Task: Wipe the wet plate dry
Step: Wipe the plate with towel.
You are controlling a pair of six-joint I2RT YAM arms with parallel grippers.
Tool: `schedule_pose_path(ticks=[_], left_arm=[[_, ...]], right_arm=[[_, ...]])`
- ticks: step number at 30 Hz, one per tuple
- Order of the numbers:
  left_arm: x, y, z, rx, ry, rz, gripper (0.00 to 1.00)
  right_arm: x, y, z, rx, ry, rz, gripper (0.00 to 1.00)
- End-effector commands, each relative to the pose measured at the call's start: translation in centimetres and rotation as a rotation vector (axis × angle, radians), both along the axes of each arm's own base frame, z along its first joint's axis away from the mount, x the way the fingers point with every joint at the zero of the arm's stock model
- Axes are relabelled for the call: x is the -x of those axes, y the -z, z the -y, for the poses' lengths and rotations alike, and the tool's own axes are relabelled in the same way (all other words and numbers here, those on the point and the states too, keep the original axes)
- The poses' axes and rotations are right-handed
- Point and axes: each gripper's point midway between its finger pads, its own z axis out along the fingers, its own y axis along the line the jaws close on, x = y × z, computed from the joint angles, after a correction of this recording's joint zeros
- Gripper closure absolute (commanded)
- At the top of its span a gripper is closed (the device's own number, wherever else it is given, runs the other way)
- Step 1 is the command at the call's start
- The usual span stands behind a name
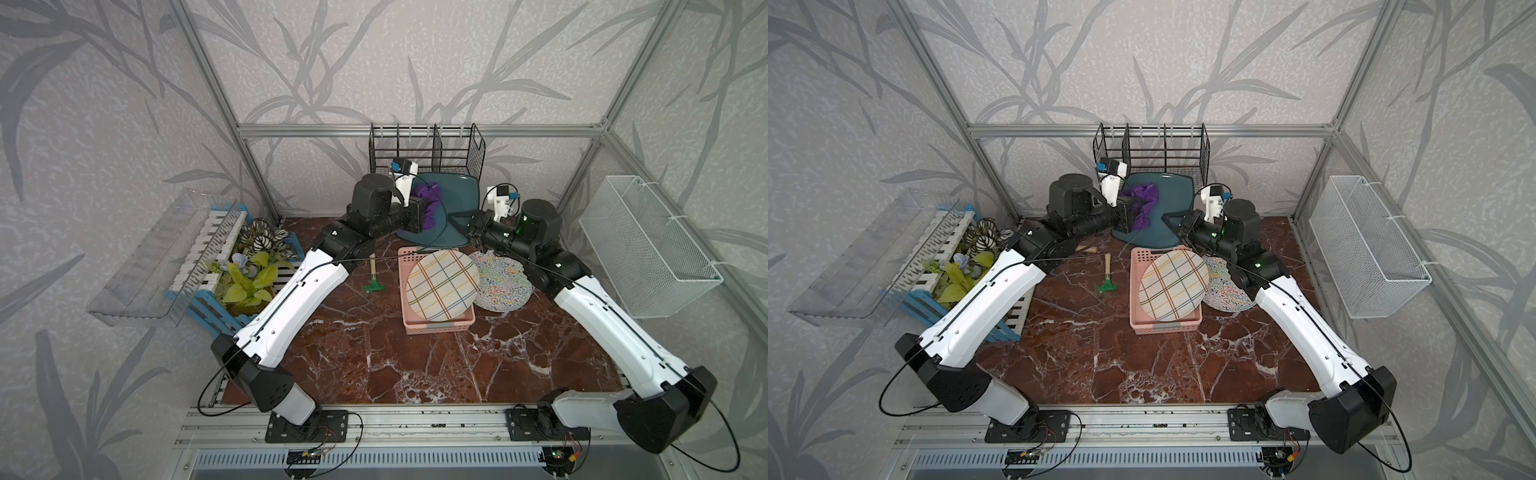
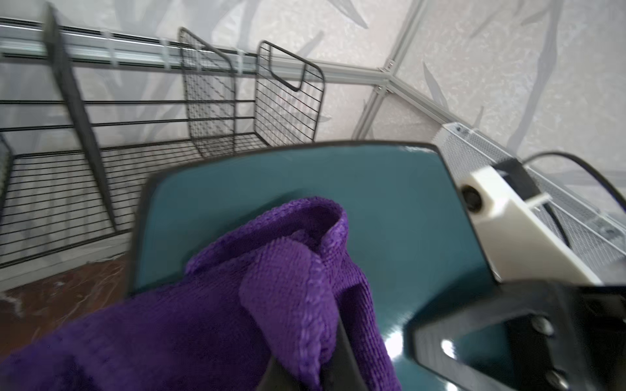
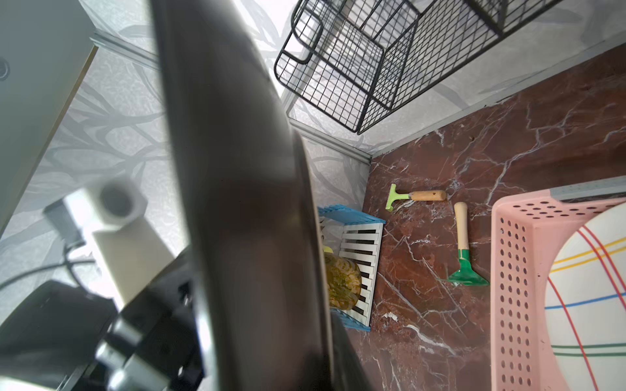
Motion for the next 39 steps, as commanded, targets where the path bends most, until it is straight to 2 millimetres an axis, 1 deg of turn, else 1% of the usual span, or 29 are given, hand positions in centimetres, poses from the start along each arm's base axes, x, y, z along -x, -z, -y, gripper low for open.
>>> schedule_pose_path(ticks=[1, 2, 3, 4, 5, 6, 7, 9, 10, 11, 13, 14, 15, 16, 19, 20, 22, 23, 25, 26, 29, 30, 34, 35, 37, 39], left_arm=[[-0.7, 1.5, 1.1, -0.061, 0.03, -0.045, 1.0], [0.4, 1.7, 3.3, -0.086, 0.104, -0.043, 1.0], [1.2, 2.2, 5.2, -0.12, 0.158, -0.039, 1.0], [1.8, 2.5, 6.6, -0.145, 0.187, -0.034, 1.0], [2.0, 2.6, 7.4, -0.148, 0.2, -0.034, 1.0], [1.9, 2.5, 7.5, -0.128, 0.195, -0.039, 1.0], [1.4, 1.9, 7.0, -0.092, 0.172, -0.042, 1.0], [0.5, -0.4, 5.2, 0.028, 0.134, -0.026, 1.0], [0.6, -2.8, 3.8, 0.124, 0.13, 0.009, 1.0], [0.6, -4.7, 2.3, 0.235, 0.13, 0.027, 1.0], [1.1, -8.2, -1.0, 0.465, 0.143, 0.065, 1.0], [1.9, -9.9, -2.3, 0.572, 0.173, 0.097, 1.0], [2.5, -11.1, -3.4, 0.657, 0.203, 0.115, 1.0], [3.1, -11.7, -4.0, 0.736, 0.237, 0.096, 1.0], [5.1, -14.1, -3.7, 0.892, 0.371, 0.094, 1.0], [5.6, -14.7, -3.5, 0.943, 0.415, 0.089, 1.0], [6.7, -16.4, -3.6, 1.121, 0.515, 0.055, 1.0], [7.4, -17.4, -3.8, 1.178, 0.557, 0.064, 1.0], [7.9, -18.5, -3.9, 1.286, 0.613, 0.039, 1.0], [8.6, -19.4, -4.1, 1.342, 0.65, 0.051, 1.0], [9.2, -20.3, -3.7, 1.482, 0.713, -0.011, 1.0], [9.5, -20.6, -3.3, 1.509, 0.735, -0.025, 1.0], [10.0, -20.8, -1.4, 1.595, 0.779, -0.101, 1.0], [10.3, -20.9, -1.0, 1.61, 0.791, -0.115, 1.0], [11.0, -20.9, 0.6, 1.612, 0.82, -0.151, 1.0], [11.6, -21.0, 2.3, 1.613, 0.851, -0.184, 1.0]], right_arm=[[9.2, -13.8, -0.5, -0.205, -0.199, 0.489, 1.0], [9.2, -14.0, -0.5, -0.21, -0.199, 0.489, 1.0], [8.7, -14.2, -0.1, -0.214, -0.178, 0.487, 1.0], [7.8, -14.4, 0.7, -0.22, -0.142, 0.48, 1.0], [6.8, -14.8, 1.8, -0.235, -0.097, 0.47, 1.0], [5.7, -15.3, 3.3, -0.257, -0.047, 0.464, 1.0], [4.9, -15.7, 4.7, -0.282, -0.005, 0.456, 1.0], [4.0, -16.3, 7.4, -0.295, 0.071, 0.462, 1.0], [3.8, -16.3, 8.6, -0.288, 0.107, 0.457, 1.0], [3.7, -16.3, 9.7, -0.287, 0.14, 0.456, 1.0], [3.7, -16.3, 11.5, -0.315, 0.176, 0.446, 1.0], [3.9, -16.5, 12.1, -0.349, 0.178, 0.446, 1.0], [4.0, -16.6, 12.5, -0.381, 0.173, 0.449, 1.0], [4.2, -16.8, 12.6, -0.43, 0.159, 0.445, 1.0], [3.9, -17.3, 12.2, -0.568, 0.096, 0.433, 1.0], [4.3, -17.8, 11.9, -0.606, 0.067, 0.448, 1.0], [3.9, -17.8, 10.7, -0.621, 0.034, 0.44, 1.0], [4.0, -17.9, 10.2, -0.622, 0.018, 0.442, 1.0], [4.1, -18.4, 9.1, -0.635, -0.018, 0.448, 1.0], [4.1, -18.5, 8.6, -0.642, -0.035, 0.445, 1.0], [4.0, -18.6, 6.8, -0.671, -0.081, 0.437, 1.0], [4.0, -18.8, 6.2, -0.682, -0.097, 0.44, 1.0], [4.6, -19.5, 3.7, -0.7, -0.164, 0.446, 1.0], [4.2, -19.5, 3.3, -0.703, -0.167, 0.442, 1.0], [3.7, -20.4, 3.0, -0.722, -0.171, 0.454, 1.0], [3.4, -22.1, 3.3, -0.743, -0.174, 0.489, 1.0]])
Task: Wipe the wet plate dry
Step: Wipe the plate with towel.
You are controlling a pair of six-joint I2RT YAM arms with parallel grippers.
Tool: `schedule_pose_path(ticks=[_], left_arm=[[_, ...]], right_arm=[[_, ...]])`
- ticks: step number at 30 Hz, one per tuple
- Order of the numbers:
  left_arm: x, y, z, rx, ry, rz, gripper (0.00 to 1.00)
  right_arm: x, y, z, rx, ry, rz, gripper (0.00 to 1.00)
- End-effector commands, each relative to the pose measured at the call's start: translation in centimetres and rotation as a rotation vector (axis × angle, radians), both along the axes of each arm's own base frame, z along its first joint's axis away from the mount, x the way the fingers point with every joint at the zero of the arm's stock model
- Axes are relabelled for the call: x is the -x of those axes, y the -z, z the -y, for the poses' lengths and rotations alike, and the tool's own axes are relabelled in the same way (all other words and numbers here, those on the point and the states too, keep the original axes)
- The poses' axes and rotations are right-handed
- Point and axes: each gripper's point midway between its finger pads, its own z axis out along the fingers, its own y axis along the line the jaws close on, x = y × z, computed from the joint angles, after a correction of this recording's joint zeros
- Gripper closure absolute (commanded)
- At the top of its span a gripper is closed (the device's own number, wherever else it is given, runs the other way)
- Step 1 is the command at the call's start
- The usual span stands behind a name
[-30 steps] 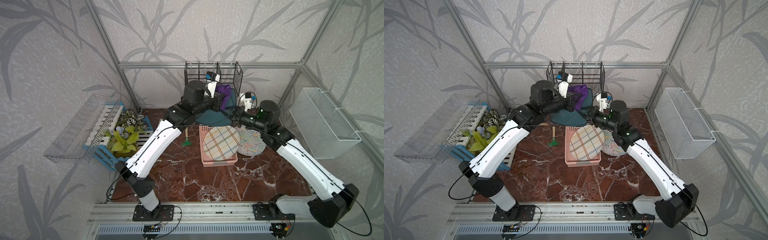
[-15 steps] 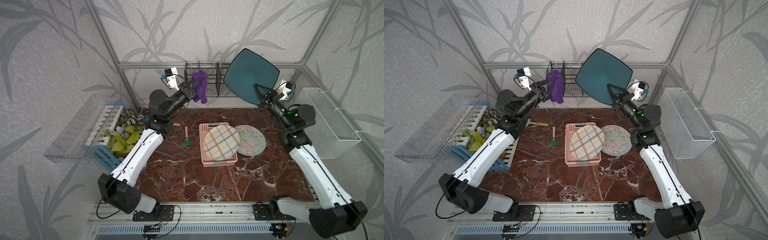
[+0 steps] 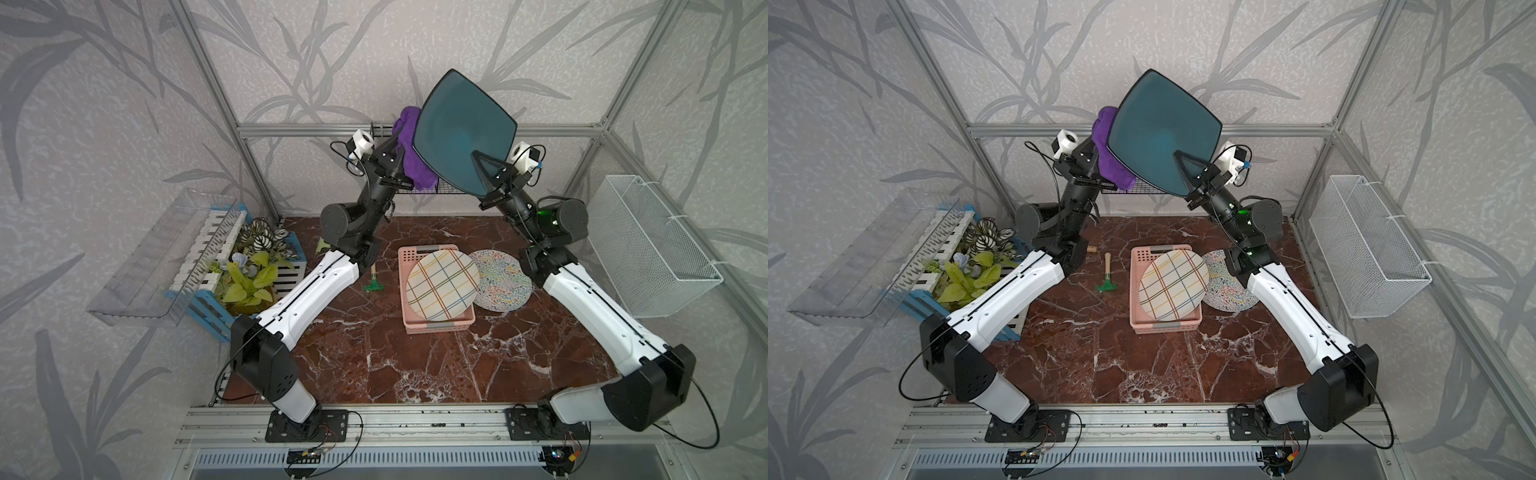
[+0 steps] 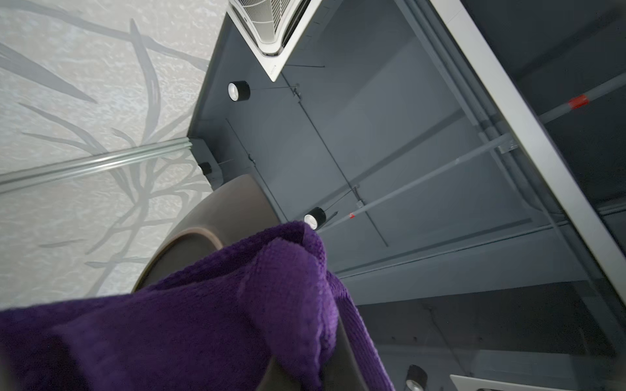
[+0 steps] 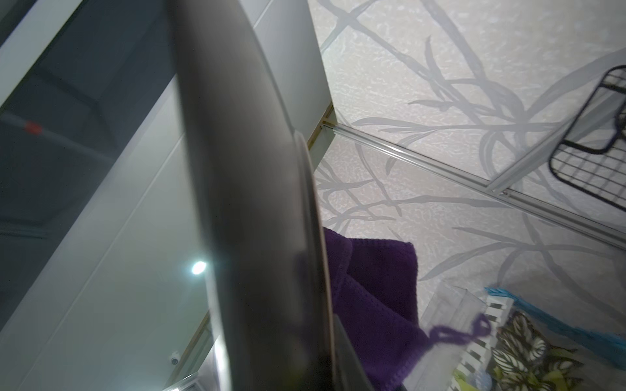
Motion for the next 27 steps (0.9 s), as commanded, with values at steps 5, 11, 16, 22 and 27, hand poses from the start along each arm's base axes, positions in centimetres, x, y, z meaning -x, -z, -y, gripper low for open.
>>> schedule_pose_path(ticks=[5, 11, 16, 22, 27], left_arm=[[4.3, -3.0, 0.4, 0.165, 0.142, 0.117, 1.0], [4.0, -5.1, -1.9, 0.232, 0.107, 0.172, 1.0], [4.8, -3.1, 2.9, 0.209, 0.225, 0.13, 1.0], [4.2, -3.5, 1.0, 0.252, 0.167, 0.158, 1.0], [2.6, -3.3, 2.1, 0.199, 0.159, 0.132, 1.0]], right_arm=[[1.2, -4.9, 1.4, -0.063, 0.021, 0.171, 1.0], [5.0, -1.0, -3.1, 0.045, -0.117, 0.151, 1.0], [3.7, -2.3, -2.5, 0.024, -0.078, 0.146, 1.0], [0.5, -1.9, 1.5, 0.028, 0.029, 0.1, 1.0], [5.3, 0.5, -2.0, 0.133, -0.072, 0.135, 1.0]])
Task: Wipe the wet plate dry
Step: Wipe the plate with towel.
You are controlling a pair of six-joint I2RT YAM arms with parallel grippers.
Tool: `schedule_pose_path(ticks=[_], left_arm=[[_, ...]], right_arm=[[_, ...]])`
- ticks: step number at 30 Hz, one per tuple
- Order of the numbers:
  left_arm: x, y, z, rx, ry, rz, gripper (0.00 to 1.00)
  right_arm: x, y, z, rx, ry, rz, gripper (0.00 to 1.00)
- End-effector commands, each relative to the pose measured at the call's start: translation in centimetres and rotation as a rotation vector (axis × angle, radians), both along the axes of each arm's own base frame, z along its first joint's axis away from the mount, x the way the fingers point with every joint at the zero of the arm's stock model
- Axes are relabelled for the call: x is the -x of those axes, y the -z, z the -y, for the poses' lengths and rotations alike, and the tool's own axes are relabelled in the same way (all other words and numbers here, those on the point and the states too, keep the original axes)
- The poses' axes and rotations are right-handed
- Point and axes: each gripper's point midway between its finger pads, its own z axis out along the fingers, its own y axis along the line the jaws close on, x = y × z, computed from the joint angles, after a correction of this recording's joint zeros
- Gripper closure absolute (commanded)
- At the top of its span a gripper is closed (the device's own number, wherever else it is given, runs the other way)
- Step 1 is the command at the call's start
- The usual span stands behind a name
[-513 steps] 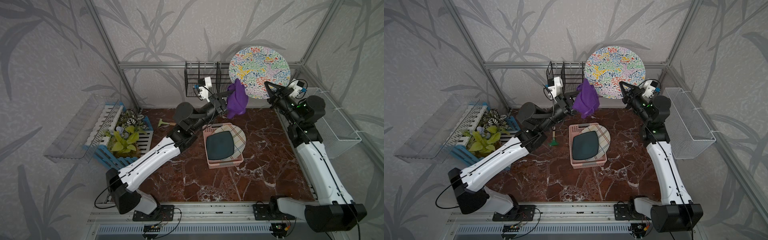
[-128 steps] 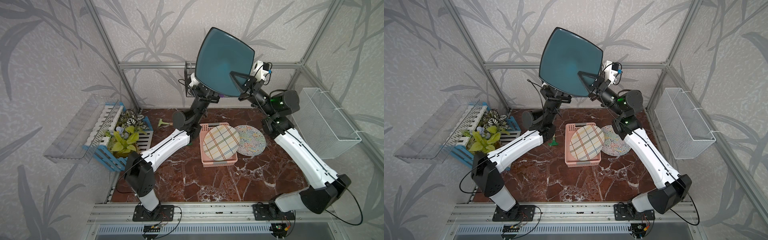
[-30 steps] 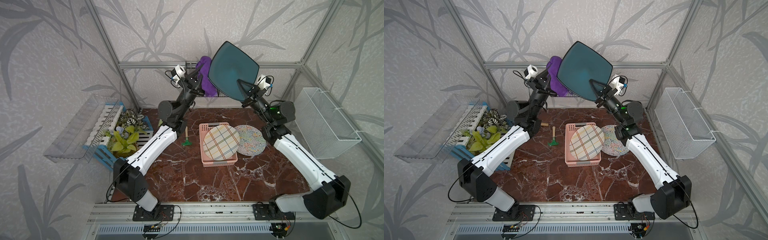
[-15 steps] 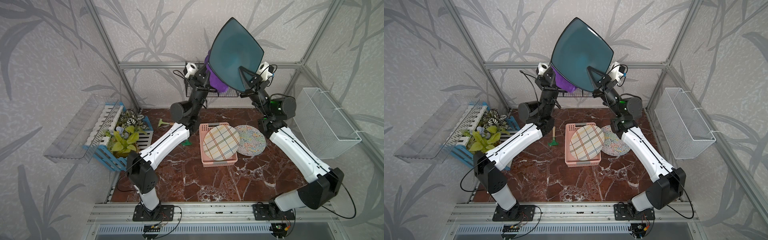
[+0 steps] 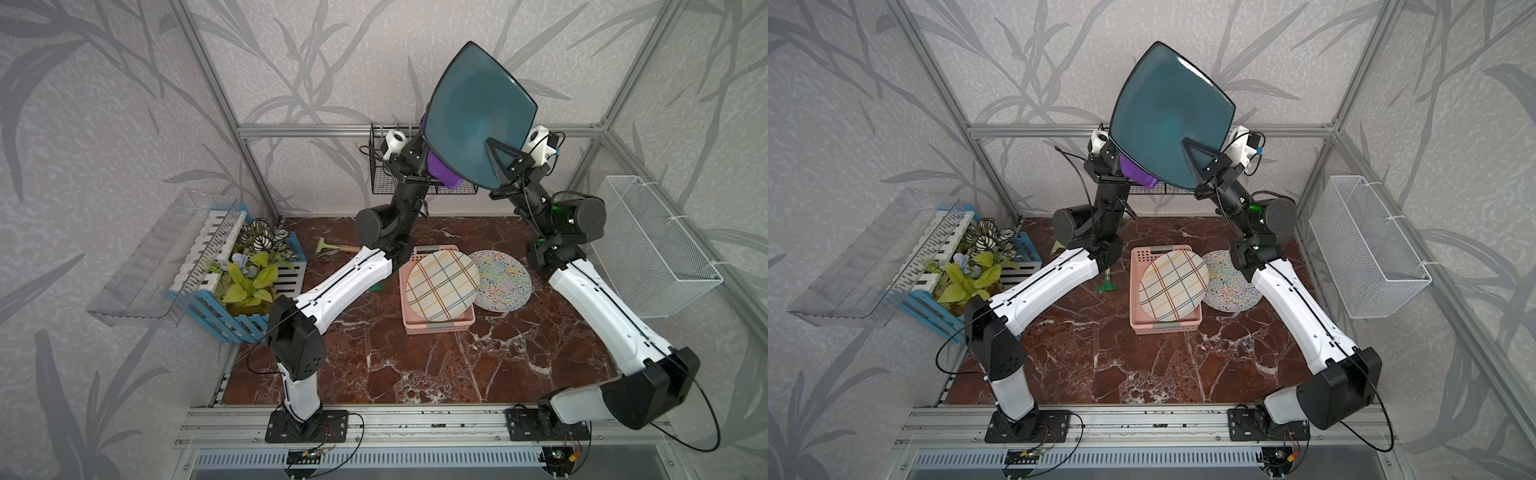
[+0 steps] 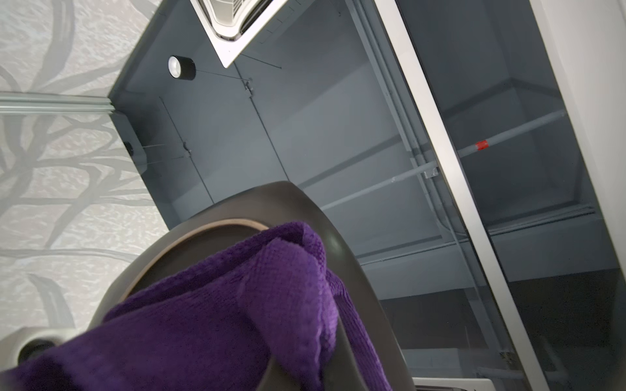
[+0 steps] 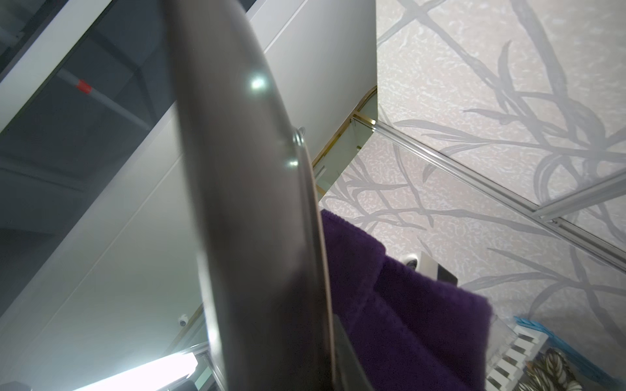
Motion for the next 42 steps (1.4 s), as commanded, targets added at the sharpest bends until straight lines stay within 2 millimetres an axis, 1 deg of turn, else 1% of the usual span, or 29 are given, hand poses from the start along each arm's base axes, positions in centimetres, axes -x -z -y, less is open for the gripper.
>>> schedule_pose_path(ticks=[1, 3, 5, 7, 10, 12, 13, 14, 15, 16, 17, 19, 21, 22, 23, 24, 25, 27, 28, 29, 32, 34, 36, 37, 38, 39, 40, 41, 42], left_arm=[[3.2, -2.1, 0.4, -0.002, 0.064, 0.134, 1.0], [3.8, -1.8, 1.8, 0.008, 0.109, 0.14, 1.0], [4.4, -1.5, 3.2, 0.004, 0.135, 0.146, 1.0], [5.3, -1.5, 3.8, -0.016, 0.143, 0.167, 1.0], [6.5, -0.9, 3.0, -0.055, 0.103, 0.183, 1.0], [6.4, 0.9, 2.1, -0.122, 0.035, 0.151, 1.0], [6.0, 2.3, 1.8, -0.175, -0.011, 0.114, 1.0], [6.0, 3.1, 0.9, -0.221, -0.074, 0.092, 1.0], [5.5, 4.6, 0.5, -0.298, -0.135, 0.059, 1.0], [4.6, 6.6, 0.0, -0.413, -0.22, 0.018, 1.0], [4.0, 7.8, -0.6, -0.503, -0.284, -0.007, 1.0], [1.9, 10.4, -0.6, -0.768, -0.457, -0.059, 1.0], [0.2, 12.1, -0.2, -1.022, -0.603, -0.064, 1.0], [-0.7, 13.0, 0.1, -1.133, -0.644, -0.064, 1.0], [-1.5, 13.6, 0.1, -1.21, -0.69, -0.058, 1.0], [-2.5, 14.6, 0.3, -1.287, -0.716, -0.071, 1.0], [-3.4, 15.6, 0.6, -1.346, -0.727, -0.075, 1.0], [-4.7, 16.7, 1.0, -1.424, -0.74, -0.085, 1.0], [-5.2, 17.1, 1.2, -1.46, -0.748, -0.085, 1.0], [-5.9, 17.9, 1.3, -1.507, -0.752, -0.101, 1.0], [-7.3, 19.6, 0.7, -1.626, -0.797, -0.138, 1.0], [-8.2, 19.6, -0.4, -1.669, -0.838, -0.155, 1.0], [-8.8, 19.4, -0.8, -1.715, -0.853, -0.135, 1.0], [-8.8, 19.2, -0.2, -1.74, -0.837, -0.088, 1.0], [-8.7, 19.7, 1.4, -1.788, -0.789, 0.006, 1.0], [-8.2, 20.5, 3.3, -1.831, -0.711, 0.099, 1.0], [-7.1, 21.0, 5.3, -1.863, -0.636, 0.195, 1.0], [-6.0, 22.3, 7.2, -1.914, -0.571, 0.255, 1.0], [-5.0, 23.5, 8.4, -1.968, -0.536, 0.301, 1.0]], right_arm=[[3.7, 1.4, -3.6, 0.116, -0.092, 0.054, 1.0], [3.4, 1.0, -4.2, 0.116, -0.094, 0.056, 1.0], [1.9, 0.1, -3.7, 0.1, -0.062, 0.056, 1.0], [0.1, -1.0, -2.2, 0.071, -0.008, 0.054, 1.0], [-2.3, -1.9, 1.3, 0.044, 0.092, 0.033, 1.0], [-2.9, -2.1, 3.7, 0.038, 0.151, 0.024, 1.0], [-2.8, -2.1, 4.6, 0.042, 0.173, 0.026, 1.0], [-3.0, -1.5, 5.5, 0.054, 0.195, -0.001, 1.0], [-3.3, -0.4, 6.2, 0.066, 0.217, -0.032, 1.0], [-3.6, 1.1, 6.9, 0.085, 0.246, -0.067, 1.0], [-3.4, 2.1, 7.1, 0.108, 0.265, -0.082, 1.0], [-3.3, 4.7, 6.5, 0.222, 0.302, -0.118, 1.0], [-2.6, 6.9, 4.9, 0.343, 0.313, -0.136, 1.0], [-2.1, 7.3, 4.1, 0.375, 0.298, -0.13, 1.0], [-1.6, 7.4, 3.3, 0.391, 0.278, -0.117, 1.0], [-1.2, 7.4, 2.5, 0.402, 0.26, -0.103, 1.0], [-0.9, 7.4, 2.1, 0.409, 0.249, -0.095, 1.0], [-0.5, 7.2, 1.4, 0.411, 0.232, -0.083, 1.0], [-0.3, 7.0, 1.3, 0.407, 0.229, -0.073, 1.0], [-0.2, 6.9, 1.2, 0.408, 0.227, -0.066, 1.0], [0.4, 7.1, 0.7, 0.426, 0.209, -0.053, 1.0], [1.4, 7.7, -0.3, 0.454, 0.165, -0.04, 1.0], [3.2, 8.6, -2.3, 0.502, 0.099, 0.004, 1.0], [4.3, 9.2, -3.5, 0.531, 0.07, 0.032, 1.0], [5.2, 9.5, -4.4, 0.547, 0.051, 0.049, 1.0], [5.6, 9.7, -4.9, 0.553, 0.036, 0.05, 1.0], [5.6, 9.4, -5.1, 0.54, 0.031, 0.049, 1.0], [5.1, 9.1, -4.8, 0.525, 0.045, 0.04, 1.0], [4.3, 8.4, -4.1, 0.502, 0.077, 0.033, 1.0]])
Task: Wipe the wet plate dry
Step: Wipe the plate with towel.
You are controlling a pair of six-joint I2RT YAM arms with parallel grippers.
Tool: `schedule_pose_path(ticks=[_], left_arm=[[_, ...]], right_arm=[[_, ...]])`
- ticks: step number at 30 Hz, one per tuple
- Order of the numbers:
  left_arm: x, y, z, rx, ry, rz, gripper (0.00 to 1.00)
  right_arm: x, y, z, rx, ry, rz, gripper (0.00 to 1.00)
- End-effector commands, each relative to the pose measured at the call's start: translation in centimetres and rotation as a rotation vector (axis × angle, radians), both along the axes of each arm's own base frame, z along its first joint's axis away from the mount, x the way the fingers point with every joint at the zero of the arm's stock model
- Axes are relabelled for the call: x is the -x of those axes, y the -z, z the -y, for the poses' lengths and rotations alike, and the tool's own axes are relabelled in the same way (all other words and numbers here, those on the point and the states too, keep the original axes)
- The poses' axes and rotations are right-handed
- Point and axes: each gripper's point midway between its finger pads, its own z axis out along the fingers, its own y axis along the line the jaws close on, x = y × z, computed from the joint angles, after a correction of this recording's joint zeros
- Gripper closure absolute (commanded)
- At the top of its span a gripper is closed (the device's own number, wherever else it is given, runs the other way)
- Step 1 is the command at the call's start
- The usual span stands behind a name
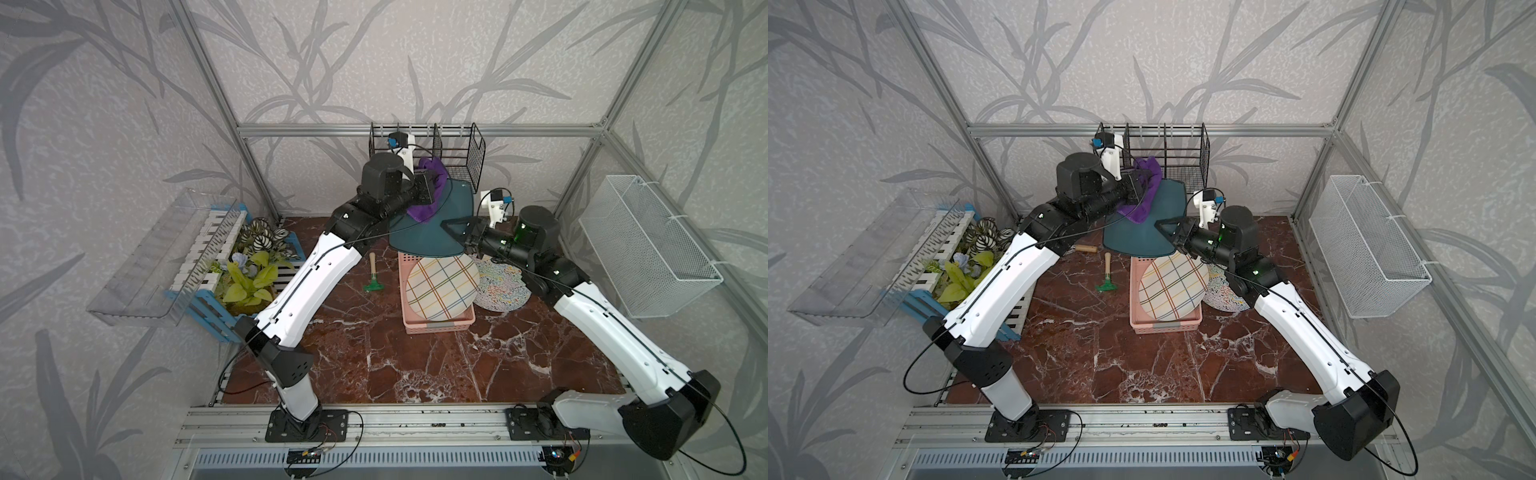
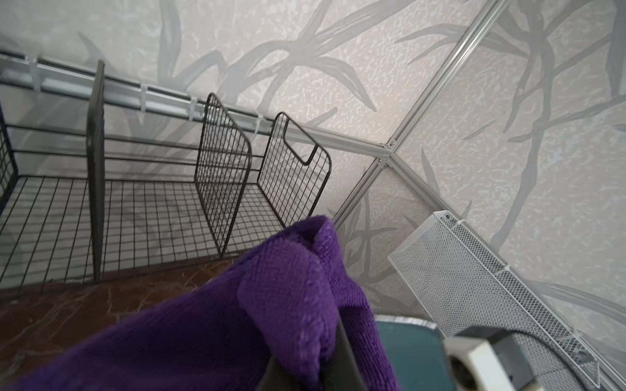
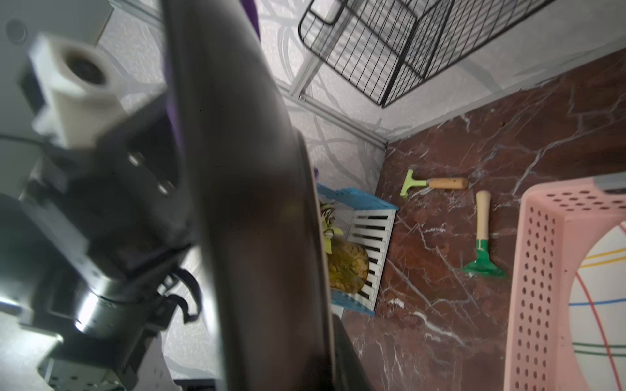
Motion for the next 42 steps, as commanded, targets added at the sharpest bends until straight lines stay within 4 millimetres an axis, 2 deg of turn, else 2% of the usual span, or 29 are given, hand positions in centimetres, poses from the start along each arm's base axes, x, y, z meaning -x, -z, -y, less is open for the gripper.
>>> schedule_pose_path(ticks=[1, 3, 4, 6, 8, 10, 13, 15, 18, 19, 20, 21, 22, 24, 26, 28, 29, 31, 34, 37, 40, 41, 42], left_arm=[[4.0, 9.5, 5.8, -0.347, 0.237, -0.148, 1.0], [4.6, 11.9, 5.6, -0.394, 0.226, -0.206, 1.0], [4.5, 12.9, 4.8, -0.411, 0.194, -0.232, 1.0], [4.3, 13.8, 2.8, -0.426, 0.115, -0.246, 1.0], [5.0, 14.4, 1.3, -0.4, 0.089, -0.251, 1.0], [6.2, 14.9, 1.5, -0.363, 0.139, -0.245, 1.0], [6.2, 17.5, 0.6, -0.392, 0.118, -0.301, 1.0], [5.0, 17.6, -1.1, -0.374, 0.052, -0.326, 1.0], [2.0, 15.2, -4.3, -0.233, -0.039, -0.334, 1.0], [1.5, 13.8, -4.1, -0.209, -0.031, -0.298, 1.0], [1.5, 12.6, -3.1, -0.209, 0.002, -0.263, 1.0], [1.9, 11.5, -1.2, -0.208, 0.06, -0.235, 1.0], [2.7, 11.2, 1.1, -0.222, 0.132, -0.224, 1.0], [5.1, 11.6, 5.6, -0.285, 0.261, -0.207, 1.0], [7.0, 12.7, 8.2, -0.318, 0.341, -0.226, 1.0], [7.4, 14.1, 8.9, -0.303, 0.351, -0.264, 1.0], [7.1, 14.6, 8.8, -0.299, 0.335, -0.272, 1.0], [6.0, 15.1, 7.8, -0.311, 0.258, -0.269, 1.0], [4.5, 14.0, 5.9, -0.29, 0.202, -0.266, 1.0], [3.9, 11.4, 4.1, -0.201, 0.186, -0.264, 1.0], [3.8, 5.5, 1.8, 0.049, 0.22, -0.22, 1.0], [3.9, 2.6, 0.6, 0.177, 0.23, -0.169, 1.0], [4.0, 1.1, -0.4, 0.27, 0.244, -0.148, 1.0]], right_arm=[[3.2, -11.3, 2.2, -0.188, -0.021, 0.368, 1.0], [1.4, -12.7, 4.8, -0.245, 0.057, 0.361, 1.0], [0.8, -13.1, 5.8, -0.256, 0.086, 0.366, 1.0], [0.6, -13.1, 6.9, -0.237, 0.111, 0.372, 1.0], [1.1, -12.1, 6.4, -0.222, 0.08, 0.34, 1.0], [2.0, -11.6, 5.3, -0.233, 0.04, 0.33, 1.0], [3.0, -12.3, 4.3, -0.25, 0.009, 0.35, 1.0], [2.9, -13.2, 5.0, -0.263, 0.042, 0.37, 1.0], [3.2, -13.9, 4.8, -0.257, 0.025, 0.389, 1.0], [3.4, -13.6, 4.3, -0.247, 0.001, 0.379, 1.0], [3.7, -13.2, 3.5, -0.239, -0.026, 0.37, 1.0], [3.8, -12.8, 2.9, -0.239, -0.038, 0.361, 1.0], [3.7, -12.7, 2.8, -0.246, -0.034, 0.353, 1.0], [2.4, -12.8, 3.5, -0.275, 0.017, 0.322, 1.0], [0.3, -13.1, 5.8, -0.323, 0.11, 0.288, 1.0], [-1.3, -13.7, 8.2, -0.386, 0.187, 0.278, 1.0], [-1.4, -14.1, 8.8, -0.4, 0.201, 0.286, 1.0], [-0.8, -14.9, 8.4, -0.396, 0.164, 0.307, 1.0], [-0.2, -14.2, 7.3, -0.375, 0.107, 0.282, 1.0], [-0.9, -13.7, 10.3, -0.391, 0.225, 0.275, 1.0], [-1.8, -13.7, 14.7, -0.459, 0.331, 0.264, 1.0], [-1.9, -13.9, 16.4, -0.507, 0.36, 0.264, 1.0], [-1.7, -14.4, 17.5, -0.553, 0.366, 0.268, 1.0]])
